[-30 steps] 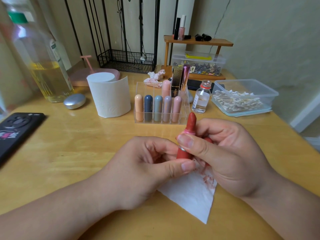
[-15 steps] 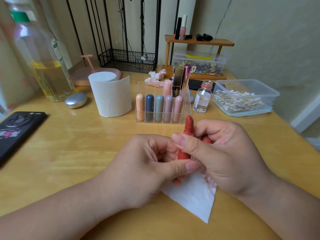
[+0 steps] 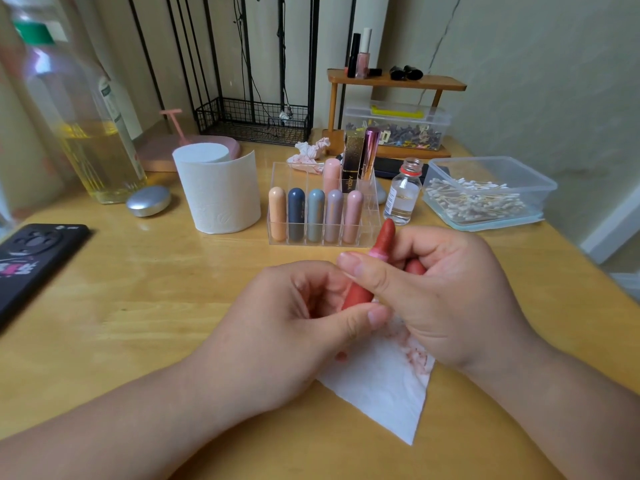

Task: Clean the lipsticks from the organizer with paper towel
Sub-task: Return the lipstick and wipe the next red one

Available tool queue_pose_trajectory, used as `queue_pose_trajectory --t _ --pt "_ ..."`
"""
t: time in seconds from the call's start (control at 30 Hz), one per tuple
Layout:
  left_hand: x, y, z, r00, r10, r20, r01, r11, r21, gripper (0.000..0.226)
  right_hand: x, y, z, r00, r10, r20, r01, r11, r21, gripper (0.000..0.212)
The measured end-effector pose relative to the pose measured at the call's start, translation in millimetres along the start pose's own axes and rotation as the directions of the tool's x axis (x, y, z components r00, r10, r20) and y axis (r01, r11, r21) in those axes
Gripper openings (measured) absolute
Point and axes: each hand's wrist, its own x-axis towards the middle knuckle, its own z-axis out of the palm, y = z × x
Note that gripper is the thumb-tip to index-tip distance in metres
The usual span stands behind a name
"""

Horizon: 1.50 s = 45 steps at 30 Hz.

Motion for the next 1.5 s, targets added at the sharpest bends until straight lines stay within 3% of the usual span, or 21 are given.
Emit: queue_pose_trajectory --t 0.1,0.2,0.37,0.57,0.67,0.77,0.83,1.0,1.1,1.23,1.33,1.43,1.5 --pt "-2.4 0.5 3.4 0.984 0.01 -0.176 0.02 0.986 0.165 0.046 -4.2 -1.4 6.6 0.998 0.023 -0.054 -0.025 0.999 -0.035 0.037" --pt "-3.4 8.4 3.5 0.977 -0.007 -0.214 0.053 0.976 0.211 0.044 -5.0 2.6 8.7 0.997 0.066 -0.045 -0.066 0.998 0.003 0.036" --pt "-3.0 12.6 -1.6 1.0 -0.011 -0.01 0.012 0.996 0.087 0.023 -3.1 3.4 3.4 0.993 0.081 0.088 -0.093 0.984 0.149 0.027" --pt "-2.5 11.7 -12.2 0.956 -0.097 0.276 0.13 0.986 -0.105 0.027 -4.4 -3.9 -4.1 0.973 0.033 0.229 -0.072 0.984 0.162 0.026" --pt "-3.1 5.4 -6.4 0.986 -0.031 0.165 0.035 0.999 -0.022 0.02 -5.0 -3.7 -2.2 0.98 0.039 0.194 -0.078 0.977 0.197 0.023" --pt "-3.0 3.2 -4.1 0.995 -0.012 -0.095 0.019 0.998 0.068 0.036 -5.4 -3.8 0.7 0.993 0.021 0.12 -0.039 0.988 0.149 0.024" --pt "-2.6 4.1 -5.5 0.986 -0.01 -0.165 0.026 0.995 0.095 0.04 -5.7 -4.5 1.8 0.994 0.025 0.105 -0.041 0.987 0.154 0.023" --pt "-3.7 7.0 -2.7 0.993 0.04 -0.111 -0.027 0.992 0.121 0.021 -2.2 -2.0 -2.6 0.997 0.021 0.077 -0.026 0.997 0.071 0.028" --pt "-2.8 8.7 -1.5 0.993 0.059 -0.106 -0.043 0.989 0.141 0.025 -1.3 0.1 -3.6 0.997 0.022 0.074 -0.028 0.996 0.08 0.027" --pt "-2.8 11.2 1.8 0.978 0.066 -0.199 -0.02 0.974 0.226 0.046 -4.5 -1.7 2.0 0.999 0.009 0.04 -0.013 0.995 0.101 0.032" --pt "-3.0 11.0 2.7 0.965 0.065 -0.254 -0.001 0.969 0.247 0.039 -5.4 -2.8 4.3 0.999 0.014 0.038 -0.018 0.994 0.103 0.034" --pt "-0.7 7.7 0.4 0.985 0.034 -0.169 -0.011 0.99 0.138 0.026 -4.4 -1.2 1.4 0.999 0.023 0.042 -0.027 0.995 0.093 0.036" --pt "2.5 7.2 -4.0 1.0 0.0 -0.031 0.002 0.999 0.047 0.016 -4.0 -1.0 -0.8 0.998 0.041 0.054 -0.046 0.993 0.106 0.036"
